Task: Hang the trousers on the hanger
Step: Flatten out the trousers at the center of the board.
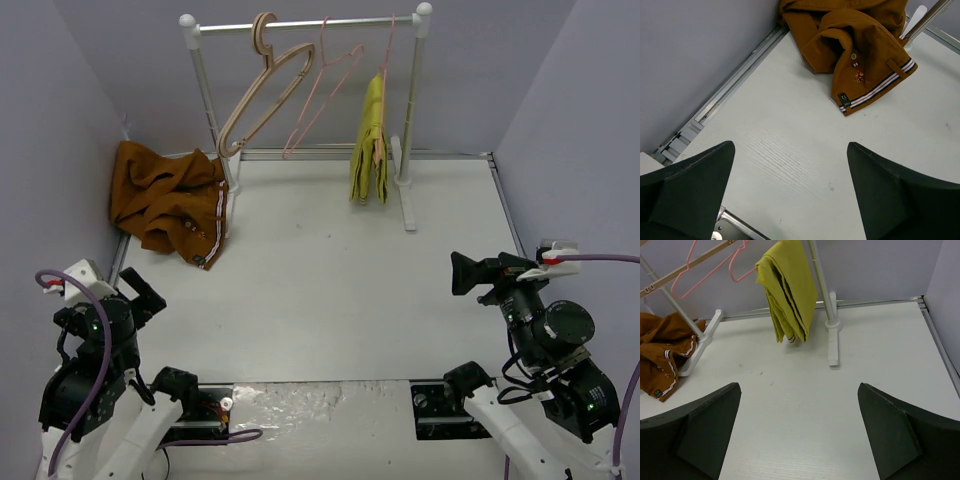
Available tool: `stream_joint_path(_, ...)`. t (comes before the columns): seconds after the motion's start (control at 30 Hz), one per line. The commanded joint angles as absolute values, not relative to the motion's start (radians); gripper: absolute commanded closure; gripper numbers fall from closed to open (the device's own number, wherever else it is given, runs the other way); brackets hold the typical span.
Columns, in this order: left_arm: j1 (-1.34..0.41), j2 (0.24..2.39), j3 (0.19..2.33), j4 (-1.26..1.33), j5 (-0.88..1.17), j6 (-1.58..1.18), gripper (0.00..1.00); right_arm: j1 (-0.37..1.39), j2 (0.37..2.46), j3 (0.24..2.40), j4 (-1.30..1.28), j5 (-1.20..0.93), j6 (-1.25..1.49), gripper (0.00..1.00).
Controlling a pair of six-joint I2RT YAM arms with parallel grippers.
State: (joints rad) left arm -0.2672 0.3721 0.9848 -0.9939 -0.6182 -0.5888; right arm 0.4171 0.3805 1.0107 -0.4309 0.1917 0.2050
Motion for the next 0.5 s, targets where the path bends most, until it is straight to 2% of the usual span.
stream_joint_path(0.0, -0.268, 0.437, 0.999, -0.997, -0.585, -0.606, 0.05, 0.437, 0.402, 1.017, -0.396, 0.209, 0.212, 0.00)
stream_joint_path(0.27, -0.268, 0.669, 1.006, -0.977, -0.529, -0.715, 0.06, 0.456, 0.475, 1.031, -0.393, 0.189, 0.274, 0.00)
stream_joint_path(0.37, -0.267, 0.803, 1.008, -0.870, -0.509, -0.727, 0.06, 0.457, 0.514, 1.000, -0.376, 0.232, 0.305, 0.00)
stream_joint_path(0.47, -0.265, 0.955, 1.054, -0.758, -0.531, -0.735, 0.06, 0.456, 0.558, 0.999, -0.361, 0.121, 0.258, 0.00)
